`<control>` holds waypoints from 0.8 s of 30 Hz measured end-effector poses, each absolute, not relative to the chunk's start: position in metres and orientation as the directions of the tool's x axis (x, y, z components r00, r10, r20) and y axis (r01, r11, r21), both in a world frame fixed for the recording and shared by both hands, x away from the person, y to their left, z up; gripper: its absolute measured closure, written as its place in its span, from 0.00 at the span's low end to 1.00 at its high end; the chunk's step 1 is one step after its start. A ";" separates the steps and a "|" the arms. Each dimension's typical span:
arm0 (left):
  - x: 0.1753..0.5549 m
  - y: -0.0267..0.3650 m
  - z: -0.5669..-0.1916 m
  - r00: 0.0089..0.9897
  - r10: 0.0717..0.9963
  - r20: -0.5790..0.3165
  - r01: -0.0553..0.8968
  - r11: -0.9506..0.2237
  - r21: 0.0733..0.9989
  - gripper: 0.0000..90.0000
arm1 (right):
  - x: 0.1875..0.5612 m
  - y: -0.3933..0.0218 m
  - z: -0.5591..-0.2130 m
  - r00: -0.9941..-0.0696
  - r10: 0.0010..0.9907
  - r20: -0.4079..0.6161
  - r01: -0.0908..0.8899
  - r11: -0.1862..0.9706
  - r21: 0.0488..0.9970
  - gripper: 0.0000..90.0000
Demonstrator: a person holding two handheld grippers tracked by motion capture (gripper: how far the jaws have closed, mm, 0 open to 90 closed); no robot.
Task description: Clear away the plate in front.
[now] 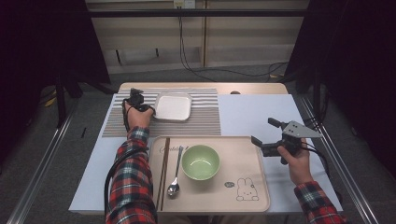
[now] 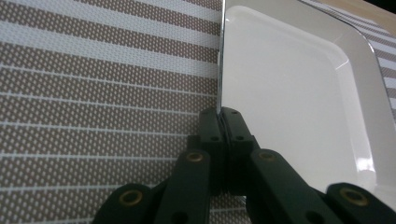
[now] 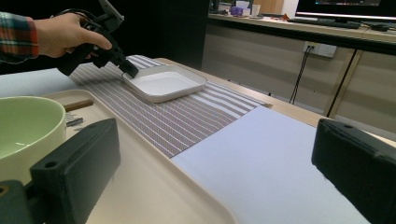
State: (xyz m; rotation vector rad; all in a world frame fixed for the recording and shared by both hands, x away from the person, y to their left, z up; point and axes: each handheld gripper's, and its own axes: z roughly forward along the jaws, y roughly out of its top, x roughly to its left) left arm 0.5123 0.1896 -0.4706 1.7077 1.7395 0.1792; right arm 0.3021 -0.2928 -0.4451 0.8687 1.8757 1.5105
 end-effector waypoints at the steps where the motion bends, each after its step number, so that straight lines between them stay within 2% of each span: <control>1: 0.512 0.189 -0.468 0.098 0.927 -0.361 0.833 0.122 0.540 0.99 | 0.302 -0.292 -0.445 -0.621 0.783 -0.031 0.133 0.144 0.981 0.01; 18: 0.492 0.164 -0.436 0.268 0.859 -0.437 0.834 0.020 0.551 0.99 | 0.308 -0.290 -0.447 -0.614 0.788 -0.031 0.132 0.141 0.981 0.01; 24: 0.485 0.145 -0.428 0.355 0.819 -0.450 0.823 -0.047 0.566 0.99 | 0.314 -0.289 -0.447 -0.612 0.791 0.001 0.173 0.133 0.976 0.01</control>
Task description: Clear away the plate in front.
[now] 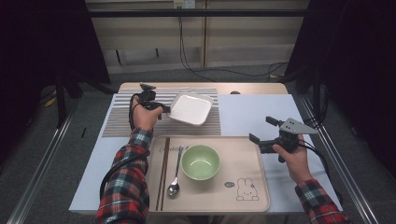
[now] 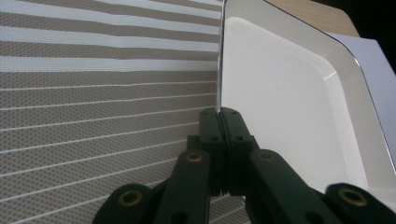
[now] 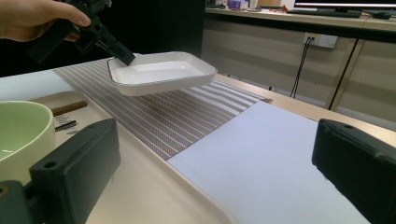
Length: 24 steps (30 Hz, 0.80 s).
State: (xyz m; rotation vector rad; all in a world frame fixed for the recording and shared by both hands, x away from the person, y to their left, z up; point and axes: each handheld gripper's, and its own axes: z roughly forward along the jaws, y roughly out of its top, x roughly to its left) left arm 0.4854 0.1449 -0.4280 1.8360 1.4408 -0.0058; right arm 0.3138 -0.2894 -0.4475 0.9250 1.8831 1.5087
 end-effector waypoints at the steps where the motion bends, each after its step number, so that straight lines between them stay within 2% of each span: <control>1: 0.484 0.141 -0.427 0.365 0.811 -0.457 0.819 -0.046 0.572 0.99 | 0.315 -0.290 -0.447 -0.614 0.789 0.002 0.178 0.136 0.974 0.01; 5: 0.477 0.125 -0.418 0.429 0.782 -0.451 0.805 -0.105 0.584 0.99 | 0.318 -0.292 -0.446 -0.605 0.796 0.028 0.209 0.125 0.970 0.00; 10: 0.466 0.104 -0.411 0.501 0.736 -0.456 0.782 -0.158 0.603 0.99 | 0.320 -0.286 -0.440 -0.604 0.797 0.007 0.228 0.164 0.960 0.00; 16: 0.454 0.084 -0.409 0.565 0.692 -0.449 0.762 -0.229 0.606 0.99 | 0.322 -0.289 -0.437 -0.607 0.794 0.027 0.245 0.155 0.957 0.05; 24: 0.444 0.064 -0.410 0.604 0.648 -0.464 0.748 -0.260 0.611 0.99 | 0.331 -0.290 -0.433 -0.597 0.801 0.046 0.279 0.154 0.948 0.12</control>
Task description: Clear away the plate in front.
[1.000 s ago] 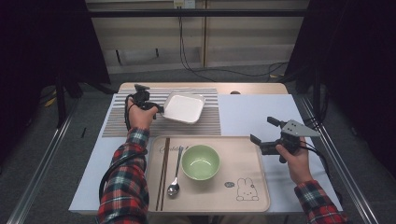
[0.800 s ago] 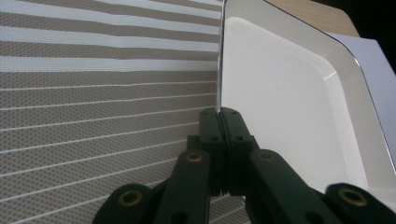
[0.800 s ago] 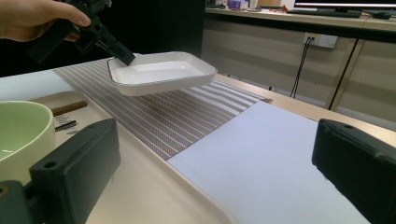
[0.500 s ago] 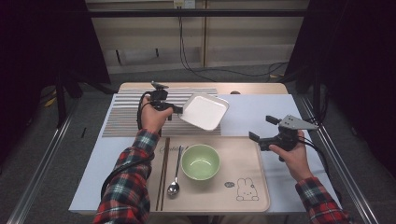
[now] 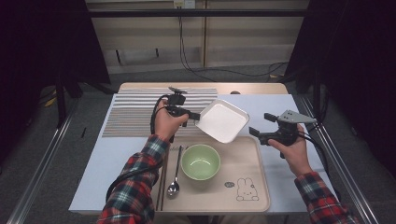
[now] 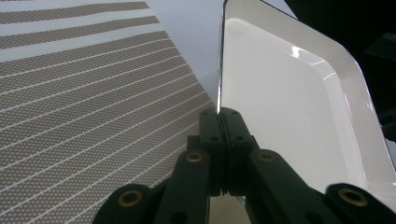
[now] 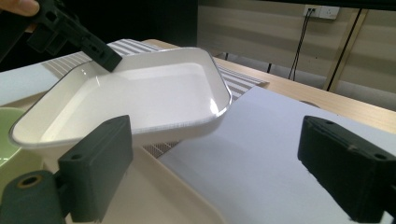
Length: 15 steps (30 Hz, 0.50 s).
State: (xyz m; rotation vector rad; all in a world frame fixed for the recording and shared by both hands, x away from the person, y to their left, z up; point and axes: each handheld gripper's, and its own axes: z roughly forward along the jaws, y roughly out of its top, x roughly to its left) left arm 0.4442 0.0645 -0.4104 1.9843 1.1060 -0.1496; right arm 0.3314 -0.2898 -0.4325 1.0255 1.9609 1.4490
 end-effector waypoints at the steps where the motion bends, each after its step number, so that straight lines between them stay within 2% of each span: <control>1: 0.443 0.063 -0.410 0.610 0.644 -0.461 0.745 -0.270 0.610 0.99 | 0.333 -0.289 -0.432 -0.595 0.802 0.052 0.283 0.149 0.947 0.13; 7: 0.435 0.055 -0.406 0.654 0.613 -0.443 0.717 -0.314 0.623 0.99 | 0.340 -0.291 -0.426 -0.562 0.826 0.046 0.292 0.146 0.945 0.19; 9: 0.432 0.051 -0.404 0.660 0.605 -0.446 0.714 -0.320 0.622 0.99 | 0.342 -0.291 -0.424 -0.563 0.825 0.059 0.301 0.138 0.944 0.28; 11: 0.429 0.047 -0.403 0.676 0.592 -0.440 0.702 -0.334 0.629 0.99 | 0.343 -0.288 -0.423 -0.570 0.819 0.061 0.319 0.152 0.936 0.31; 12: 0.427 0.044 -0.402 0.679 0.584 -0.445 0.702 -0.336 0.628 0.99 | 0.344 -0.287 -0.423 -0.576 0.816 0.048 0.324 0.174 0.930 0.37; 15: 0.423 0.038 -0.400 0.704 0.561 -0.434 0.680 -0.359 0.639 0.99 | 0.347 -0.284 -0.421 -0.579 0.812 0.070 0.362 0.178 0.915 0.47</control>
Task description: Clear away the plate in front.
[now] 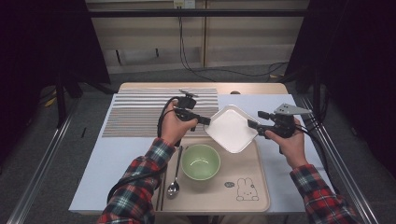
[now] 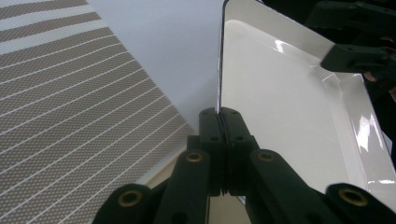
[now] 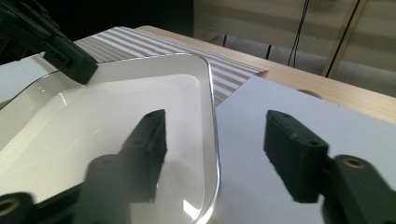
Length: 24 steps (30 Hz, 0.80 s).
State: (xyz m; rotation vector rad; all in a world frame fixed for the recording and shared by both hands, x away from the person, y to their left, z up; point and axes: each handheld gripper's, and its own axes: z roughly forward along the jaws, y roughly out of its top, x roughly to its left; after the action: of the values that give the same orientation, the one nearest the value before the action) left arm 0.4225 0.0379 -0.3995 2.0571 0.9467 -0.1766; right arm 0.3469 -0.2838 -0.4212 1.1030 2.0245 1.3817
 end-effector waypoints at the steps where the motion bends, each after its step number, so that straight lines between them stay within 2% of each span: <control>1: 0.421 0.036 -0.399 0.712 0.555 -0.430 0.673 -0.364 0.643 0.99 | 0.347 -0.283 -0.421 -0.580 0.811 0.077 0.372 0.179 0.911 0.53; 3: 0.420 0.033 -0.398 0.721 0.549 -0.422 0.665 -0.377 0.645 0.99 | 0.348 -0.282 -0.421 -0.570 0.814 0.113 0.411 0.163 0.897 0.63; 4: 0.420 0.032 -0.398 0.719 0.550 -0.424 0.668 -0.378 0.641 0.99 | 0.348 -0.282 -0.421 -0.564 0.816 0.124 0.424 0.158 0.892 0.71; 5: 0.419 0.031 -0.399 0.716 0.550 -0.431 0.672 -0.375 0.639 0.99 | 0.348 -0.283 -0.421 -0.557 0.820 0.132 0.433 0.152 0.888 0.83; 6: 0.419 0.030 -0.399 0.725 0.544 -0.423 0.663 -0.382 0.644 0.99 | 0.348 -0.283 -0.421 -0.567 0.810 0.151 0.443 0.146 0.885 0.89; 8: 0.419 0.029 -0.400 0.729 0.544 -0.415 0.657 -0.387 0.647 0.98 | 0.346 -0.283 -0.420 -0.544 0.824 0.156 0.462 0.140 0.876 0.97; 12: 0.417 0.026 -0.402 0.736 0.549 -0.397 0.649 -0.404 0.644 0.97 | 0.342 -0.287 -0.418 -0.493 0.827 0.270 0.525 0.035 0.850 1.00; 16: 0.420 0.029 -0.401 0.729 0.541 -0.420 0.649 -0.349 0.676 0.92 | 0.335 -0.288 -0.413 -0.449 0.839 0.307 0.535 -0.022 0.845 1.00; 19: 0.421 0.036 -0.399 0.727 0.559 -0.399 0.633 -0.320 0.705 0.77 | 0.327 -0.289 -0.412 -0.397 0.867 0.301 0.541 -0.044 0.840 1.00; 22: 0.421 0.046 -0.397 0.720 0.591 -0.364 0.616 -0.303 0.727 0.68 | 0.318 -0.292 -0.415 -0.345 0.876 0.338 0.539 -0.110 0.835 1.00; 24: 0.421 0.053 -0.397 0.698 0.605 -0.383 0.633 -0.271 0.725 0.61 | 0.311 -0.292 -0.418 -0.302 0.885 0.354 0.546 -0.144 0.826 1.00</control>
State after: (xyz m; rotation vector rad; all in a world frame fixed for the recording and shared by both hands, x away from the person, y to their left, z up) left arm 0.4207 0.0527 -0.3969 1.9594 0.9548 -0.0370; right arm 0.3113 -0.2917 -0.4175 1.6091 1.7961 1.4259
